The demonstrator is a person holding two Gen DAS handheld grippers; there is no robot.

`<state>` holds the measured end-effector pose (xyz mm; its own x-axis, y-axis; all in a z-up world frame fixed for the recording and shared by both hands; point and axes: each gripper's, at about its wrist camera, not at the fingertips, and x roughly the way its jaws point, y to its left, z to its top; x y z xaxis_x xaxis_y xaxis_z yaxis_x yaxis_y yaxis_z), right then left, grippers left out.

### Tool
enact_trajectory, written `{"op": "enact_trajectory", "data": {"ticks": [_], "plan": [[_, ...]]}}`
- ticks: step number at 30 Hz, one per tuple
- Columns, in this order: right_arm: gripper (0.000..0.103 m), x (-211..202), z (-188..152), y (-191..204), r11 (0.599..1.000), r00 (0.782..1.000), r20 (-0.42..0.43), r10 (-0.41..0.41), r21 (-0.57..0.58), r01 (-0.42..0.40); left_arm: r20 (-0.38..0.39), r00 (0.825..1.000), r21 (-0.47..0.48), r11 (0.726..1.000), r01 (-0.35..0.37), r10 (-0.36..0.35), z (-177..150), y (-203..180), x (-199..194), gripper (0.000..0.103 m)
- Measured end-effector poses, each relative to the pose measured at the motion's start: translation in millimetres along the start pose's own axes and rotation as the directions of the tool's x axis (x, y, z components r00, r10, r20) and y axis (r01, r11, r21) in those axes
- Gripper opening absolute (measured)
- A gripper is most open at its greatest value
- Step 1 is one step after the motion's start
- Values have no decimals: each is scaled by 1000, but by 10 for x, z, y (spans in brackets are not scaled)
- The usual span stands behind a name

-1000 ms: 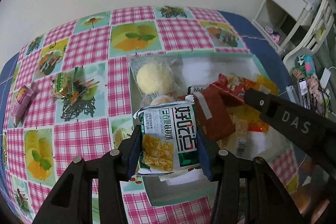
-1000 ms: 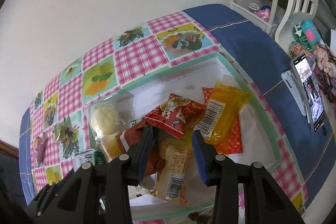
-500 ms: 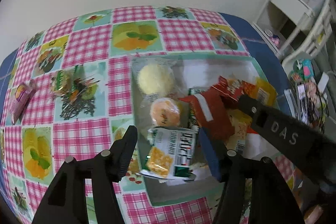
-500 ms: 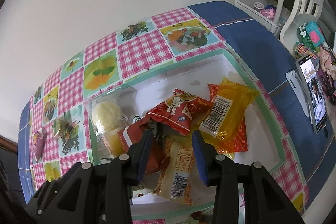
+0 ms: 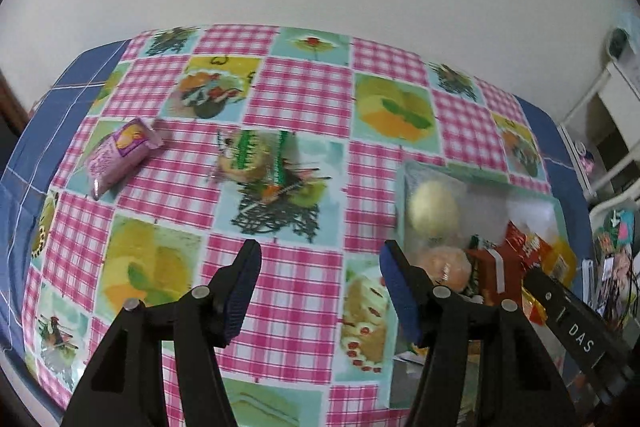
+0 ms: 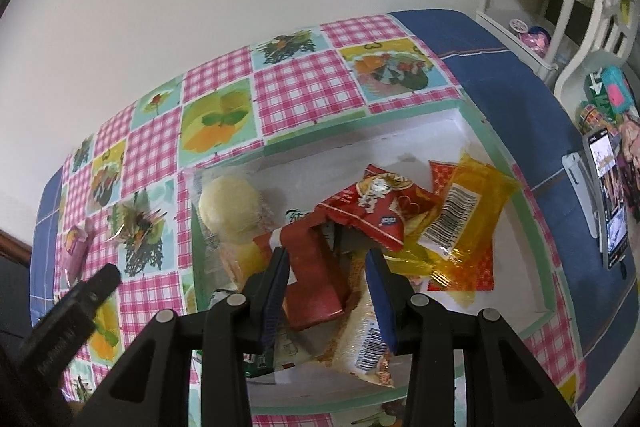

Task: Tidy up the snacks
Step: 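Move both tools back over the pink Swiss roll and green cookie bag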

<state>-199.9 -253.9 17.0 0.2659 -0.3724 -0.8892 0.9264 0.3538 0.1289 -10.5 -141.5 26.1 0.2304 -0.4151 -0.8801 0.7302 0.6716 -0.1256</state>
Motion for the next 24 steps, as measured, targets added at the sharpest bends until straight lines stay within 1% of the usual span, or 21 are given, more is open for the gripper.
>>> {"op": "enact_trajectory", "data": {"ticks": [5, 7, 9, 11, 12, 13, 15, 17, 19, 21, 24], "plan": [[42, 9, -2, 30, 1000, 1000, -1, -4, -15, 4, 4, 1000, -15, 1000, 2, -2, 17, 47, -8, 64], [42, 10, -4, 35, 1000, 1000, -1, -5, -16, 5, 8, 1000, -10, 1000, 6, -6, 26, 51, 2, 71], [43, 14, -4, 42, 1000, 1000, -3, -5, -18, 4, 10, 1000, -4, 1000, 5, -5, 24, 51, 3, 74], [46, 22, -4, 59, 1000, 1000, -5, -3, -19, 3, 8, 1000, -9, 1000, 7, -7, 24, 62, 10, 80], [56, 27, -5, 68, 1000, 1000, -7, -3, -20, 3, 6, 1000, -11, 1000, 7, -7, 22, 68, 18, 88], [69, 34, -6, 76, 1000, 1000, -6, -2, -24, 1, 5, 1000, -11, 1000, 5, -5, 15, 74, 21, 93], [79, 40, -7, 91, 1000, 1000, -2, -2, -28, 2, 3, 1000, -10, 1000, -9, 9, 6, 82, 45, 95], [82, 41, -9, 113, 999, 1000, 2, -3, -38, 3, -3, 1000, -14, 1000, -22, 22, 1, 99, 75, 96], [90, 44, -8, 124, 999, 1000, 5, -6, -42, 6, -8, 1000, -23, 999, -25, 25, -3, 127, 93, 98], [96, 42, -9, 129, 999, 1000, 8, -5, -44, 6, -10, 1000, -34, 999, -30, 30, -2, 158, 101, 98], [100, 42, -6, 127, 999, 1000, 11, -2, -43, 3, -10, 999, -41, 998, -39, 38, 2, 188, 103, 98]]}}
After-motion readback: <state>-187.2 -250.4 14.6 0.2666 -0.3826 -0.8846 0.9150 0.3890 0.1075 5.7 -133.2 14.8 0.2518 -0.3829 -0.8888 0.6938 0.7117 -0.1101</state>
